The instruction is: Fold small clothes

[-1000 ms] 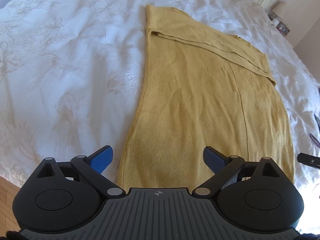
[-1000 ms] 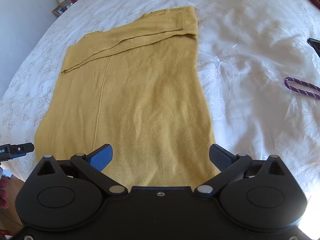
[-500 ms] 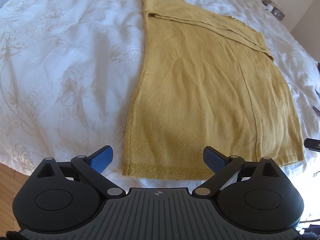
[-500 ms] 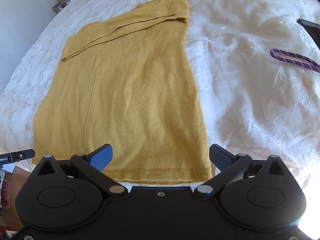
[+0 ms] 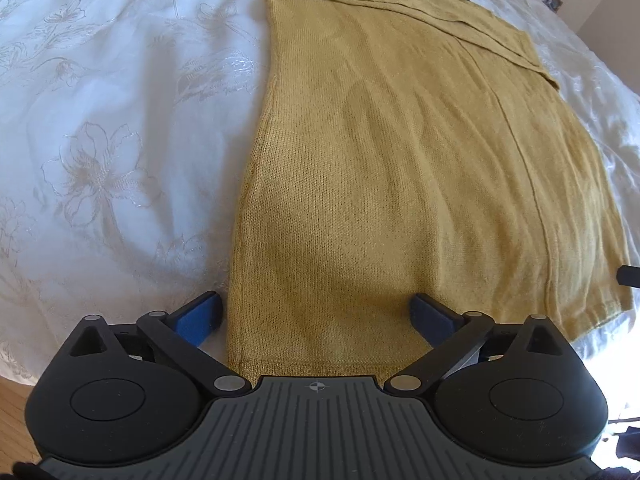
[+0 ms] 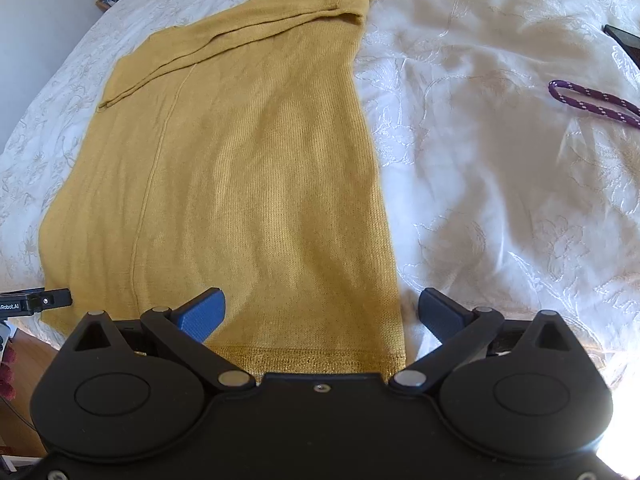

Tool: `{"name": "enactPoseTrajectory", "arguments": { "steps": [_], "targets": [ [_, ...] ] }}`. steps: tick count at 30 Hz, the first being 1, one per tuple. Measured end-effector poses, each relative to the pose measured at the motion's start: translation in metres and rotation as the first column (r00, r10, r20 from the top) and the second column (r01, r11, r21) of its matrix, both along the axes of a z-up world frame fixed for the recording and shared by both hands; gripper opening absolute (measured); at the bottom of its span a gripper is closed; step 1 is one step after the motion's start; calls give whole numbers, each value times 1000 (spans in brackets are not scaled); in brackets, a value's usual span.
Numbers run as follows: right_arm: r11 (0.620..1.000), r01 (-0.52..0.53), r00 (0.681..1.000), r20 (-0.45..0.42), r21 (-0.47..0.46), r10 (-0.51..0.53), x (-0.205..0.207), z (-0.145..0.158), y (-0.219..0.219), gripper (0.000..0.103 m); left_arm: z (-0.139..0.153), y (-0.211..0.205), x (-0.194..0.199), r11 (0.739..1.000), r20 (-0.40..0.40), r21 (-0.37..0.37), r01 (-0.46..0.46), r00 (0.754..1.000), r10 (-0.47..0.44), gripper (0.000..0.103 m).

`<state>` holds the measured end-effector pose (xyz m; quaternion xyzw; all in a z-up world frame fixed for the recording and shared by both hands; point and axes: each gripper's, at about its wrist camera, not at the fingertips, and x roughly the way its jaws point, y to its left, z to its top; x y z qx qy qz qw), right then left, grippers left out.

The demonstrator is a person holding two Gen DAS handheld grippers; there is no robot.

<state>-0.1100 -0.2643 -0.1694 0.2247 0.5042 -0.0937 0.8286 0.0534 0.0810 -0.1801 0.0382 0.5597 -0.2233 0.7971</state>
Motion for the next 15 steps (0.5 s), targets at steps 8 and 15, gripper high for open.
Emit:
{"name": "enactPoseTrajectory", "arguments": {
  "steps": [8,15],
  "targets": [
    [1000,7,1000,-30,18,-6,4,-17,-2,103,-7,-12,-2,999,18,46,19,1000,-20,103],
    [1000,-18,999,-35,19,19,4,-23,-2,103,-12,-27,-6,995,57,99,28,998,-33,103]
  ]
}}
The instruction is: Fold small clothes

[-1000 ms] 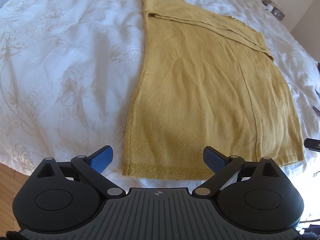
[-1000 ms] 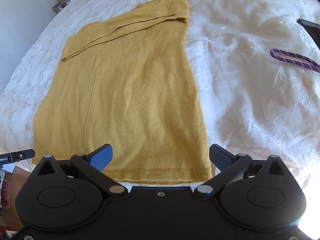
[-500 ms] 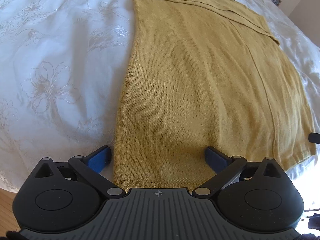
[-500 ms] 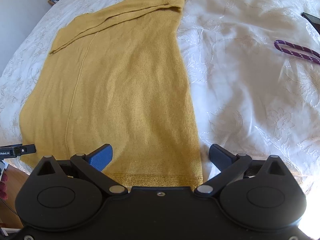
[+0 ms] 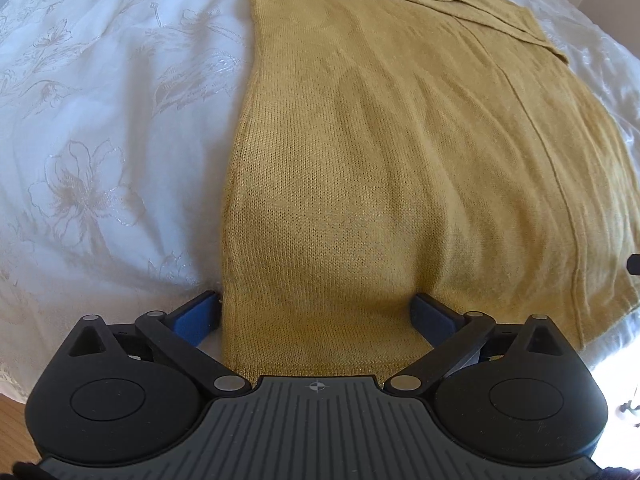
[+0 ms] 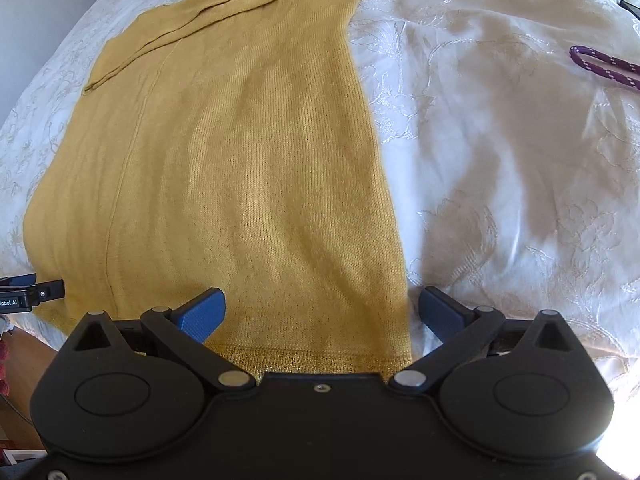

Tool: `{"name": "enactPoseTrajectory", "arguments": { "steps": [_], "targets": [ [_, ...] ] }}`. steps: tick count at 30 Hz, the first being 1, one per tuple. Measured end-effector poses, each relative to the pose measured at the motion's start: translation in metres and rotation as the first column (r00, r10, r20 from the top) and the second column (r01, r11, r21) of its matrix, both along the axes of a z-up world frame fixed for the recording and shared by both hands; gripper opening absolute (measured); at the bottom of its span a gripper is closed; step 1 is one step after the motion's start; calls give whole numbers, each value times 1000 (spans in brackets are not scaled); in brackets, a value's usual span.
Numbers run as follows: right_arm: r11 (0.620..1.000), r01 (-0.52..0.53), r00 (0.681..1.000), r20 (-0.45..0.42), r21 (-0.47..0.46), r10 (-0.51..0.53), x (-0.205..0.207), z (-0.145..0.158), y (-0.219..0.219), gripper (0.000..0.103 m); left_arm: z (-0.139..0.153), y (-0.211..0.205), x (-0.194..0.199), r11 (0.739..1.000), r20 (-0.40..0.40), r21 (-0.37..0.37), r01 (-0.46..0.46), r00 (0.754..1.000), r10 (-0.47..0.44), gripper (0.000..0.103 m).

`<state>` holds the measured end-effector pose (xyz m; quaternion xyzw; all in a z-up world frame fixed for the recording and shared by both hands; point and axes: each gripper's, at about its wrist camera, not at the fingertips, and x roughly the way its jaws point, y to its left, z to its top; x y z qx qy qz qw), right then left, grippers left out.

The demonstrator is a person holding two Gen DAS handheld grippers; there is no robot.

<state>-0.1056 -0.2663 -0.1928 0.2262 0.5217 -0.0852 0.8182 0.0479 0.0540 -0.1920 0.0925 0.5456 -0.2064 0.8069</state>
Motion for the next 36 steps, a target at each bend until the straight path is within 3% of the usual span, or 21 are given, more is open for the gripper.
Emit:
{"name": "enactPoseTrajectory", "arguments": {
  "steps": [8,13,17,23,25,28,29,30,31,36],
  "targets": [
    [999,-36,999,-32,6,36,5,-3,-3,103,-3,-8,10,1000,-20,22,3,1000,-3,102],
    [996,-77,995,-59,-37,75,10,-2,7,103,-2,-4,13,1000,-22,9,16,1000,-16,101],
    [995,-94,993,-74,-33,92,13,0,8,103,4,7,8,1000,-6,-15,3,1000,-3,81],
    [996,-51,998,-42,69,54,10,8,-6,101,13,23,1,999,-9,-42,-11,1000,11,49],
    [995,-50,998,-36,90,53,8,10,-8,91,16,24,2,999,-15,-39,-14,1000,14,41],
    [994,-48,998,-39,102,52,6,14,-11,62,17,25,3,999,-38,-50,-18,999,16,23],
    [993,-46,998,-39,111,51,5,15,-13,46,18,25,4,998,-52,-60,-19,999,16,13],
    [990,-38,998,-44,135,44,4,13,-17,24,20,28,4,997,-64,-73,-22,998,17,8],
    [987,-29,998,-48,156,37,3,13,-19,16,22,28,5,996,-69,-81,-24,997,19,8],
    [974,11,1000,-14,228,-8,-6,21,-27,13,45,28,5,990,-48,-134,-34,998,28,7]
  ]
}}
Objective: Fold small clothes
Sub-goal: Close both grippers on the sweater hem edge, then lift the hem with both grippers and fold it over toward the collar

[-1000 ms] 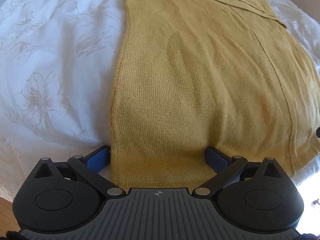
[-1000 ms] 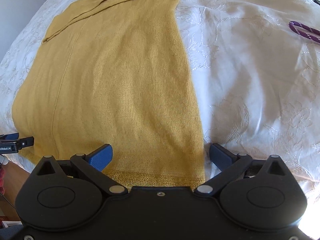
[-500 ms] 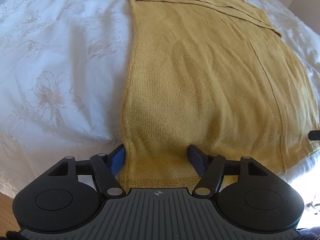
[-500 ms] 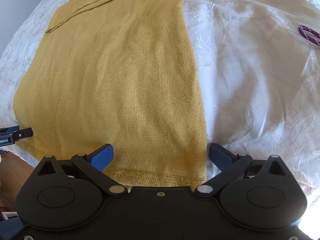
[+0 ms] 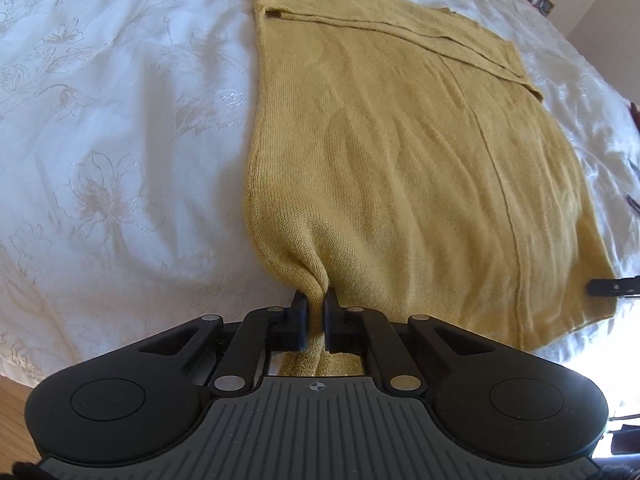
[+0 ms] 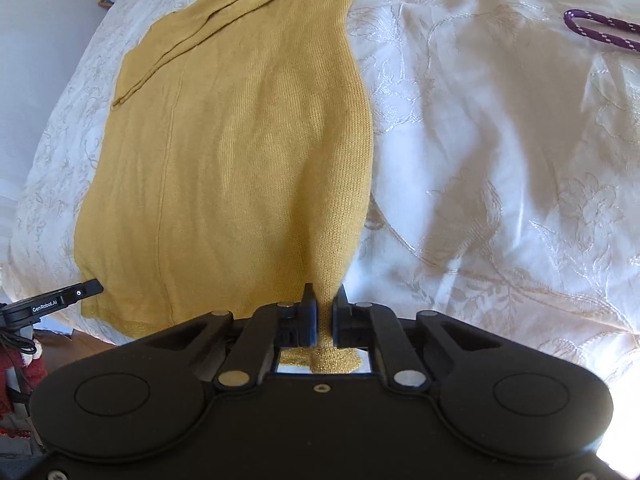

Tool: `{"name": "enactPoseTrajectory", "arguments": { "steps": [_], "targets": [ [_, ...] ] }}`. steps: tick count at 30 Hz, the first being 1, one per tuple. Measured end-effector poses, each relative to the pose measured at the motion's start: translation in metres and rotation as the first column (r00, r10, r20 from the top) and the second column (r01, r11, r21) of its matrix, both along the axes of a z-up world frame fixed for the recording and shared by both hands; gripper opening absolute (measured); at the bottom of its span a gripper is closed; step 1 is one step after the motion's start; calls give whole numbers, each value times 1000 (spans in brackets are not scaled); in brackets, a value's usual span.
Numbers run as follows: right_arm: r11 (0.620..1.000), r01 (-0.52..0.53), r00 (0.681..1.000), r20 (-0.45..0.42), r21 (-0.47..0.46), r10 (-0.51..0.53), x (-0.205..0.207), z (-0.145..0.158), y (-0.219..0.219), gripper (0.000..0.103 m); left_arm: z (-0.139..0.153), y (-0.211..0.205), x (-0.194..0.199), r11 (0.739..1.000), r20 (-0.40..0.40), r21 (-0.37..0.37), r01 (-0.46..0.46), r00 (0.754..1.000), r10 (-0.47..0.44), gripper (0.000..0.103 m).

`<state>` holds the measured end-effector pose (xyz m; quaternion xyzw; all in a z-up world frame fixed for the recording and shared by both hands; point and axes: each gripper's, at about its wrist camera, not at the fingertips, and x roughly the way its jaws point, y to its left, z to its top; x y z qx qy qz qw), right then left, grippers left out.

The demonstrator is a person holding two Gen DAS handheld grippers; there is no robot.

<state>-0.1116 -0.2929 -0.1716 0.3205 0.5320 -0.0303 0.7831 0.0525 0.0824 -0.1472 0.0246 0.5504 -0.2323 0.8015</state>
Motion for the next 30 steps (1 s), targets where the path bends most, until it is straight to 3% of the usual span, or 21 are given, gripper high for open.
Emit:
{"name": "enactPoseTrajectory", "arguments": {
  "steps": [8,15,22,30],
  "targets": [
    [998,37,989,141,48,-43,11,44,-9,13,63,8,23,985,76,-159,-73,993,86,6],
    [990,118,957,257,81,-136,59,73,-29,13,99,-7,81,959,166,-263,-103,975,150,6],
    [976,201,922,322,81,-216,120,91,-56,13,111,-16,148,939,203,-326,-110,962,183,6],
    [954,296,907,298,53,-298,196,79,-82,13,98,-38,221,943,193,-322,-80,970,149,6]
  ]
}}
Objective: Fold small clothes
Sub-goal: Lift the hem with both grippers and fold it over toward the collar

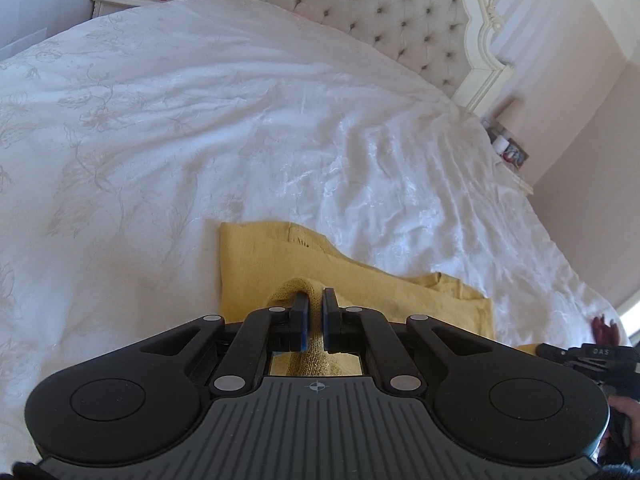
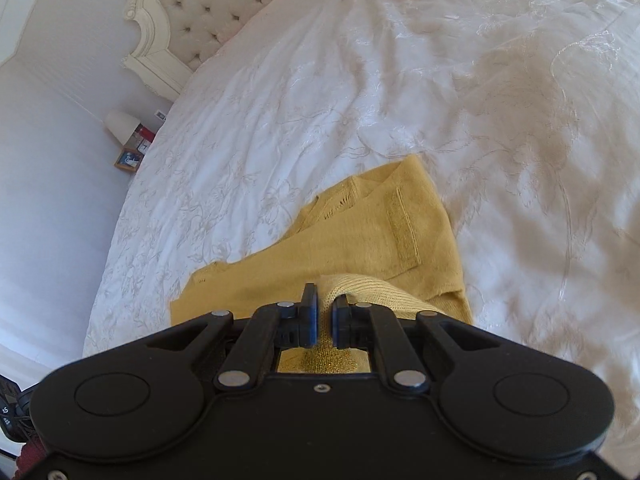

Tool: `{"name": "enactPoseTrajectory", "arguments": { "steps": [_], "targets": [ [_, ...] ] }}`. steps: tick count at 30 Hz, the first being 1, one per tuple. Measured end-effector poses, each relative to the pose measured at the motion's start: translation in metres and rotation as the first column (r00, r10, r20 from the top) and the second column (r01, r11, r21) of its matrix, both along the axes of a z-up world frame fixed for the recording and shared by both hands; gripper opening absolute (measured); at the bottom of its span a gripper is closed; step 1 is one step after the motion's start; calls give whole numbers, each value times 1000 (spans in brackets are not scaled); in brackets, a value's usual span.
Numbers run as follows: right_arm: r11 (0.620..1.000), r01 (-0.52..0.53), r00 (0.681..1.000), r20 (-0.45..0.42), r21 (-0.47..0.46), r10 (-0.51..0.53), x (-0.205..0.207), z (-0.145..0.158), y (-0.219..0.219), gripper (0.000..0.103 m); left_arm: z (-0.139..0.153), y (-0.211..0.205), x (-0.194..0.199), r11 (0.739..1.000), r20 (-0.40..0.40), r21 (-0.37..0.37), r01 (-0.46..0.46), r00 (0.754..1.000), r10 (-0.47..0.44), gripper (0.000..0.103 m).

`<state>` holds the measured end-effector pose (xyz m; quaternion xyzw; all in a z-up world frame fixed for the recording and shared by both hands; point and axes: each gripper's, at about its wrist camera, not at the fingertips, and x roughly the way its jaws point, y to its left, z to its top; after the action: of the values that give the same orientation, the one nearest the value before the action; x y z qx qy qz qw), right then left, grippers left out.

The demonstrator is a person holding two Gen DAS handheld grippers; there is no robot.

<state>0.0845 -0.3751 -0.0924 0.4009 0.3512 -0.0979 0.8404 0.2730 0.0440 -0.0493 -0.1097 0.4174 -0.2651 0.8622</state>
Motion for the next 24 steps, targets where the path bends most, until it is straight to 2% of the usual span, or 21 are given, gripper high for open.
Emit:
{"name": "enactPoseTrajectory", "arguments": {
  "steps": [5,10,20,24],
  "targets": [
    [1000,12,997,-71,-20,-13,36,-17,-4,13,-15,-8,33,1000,-24,21,15,1000,-15,6],
    [999,45,992,-118,-18,-47,55,-30,-7,13,-26,-17,52,998,-37,60,21,999,-19,6],
    [999,29,986,-168,27,-24,75,-53,-29,14,-42,-24,66,989,-67,120,-88,993,96,6],
    [999,21,984,-178,48,-12,80,-58,-39,18,-51,-27,74,979,-96,156,-130,985,146,8]
  ]
}}
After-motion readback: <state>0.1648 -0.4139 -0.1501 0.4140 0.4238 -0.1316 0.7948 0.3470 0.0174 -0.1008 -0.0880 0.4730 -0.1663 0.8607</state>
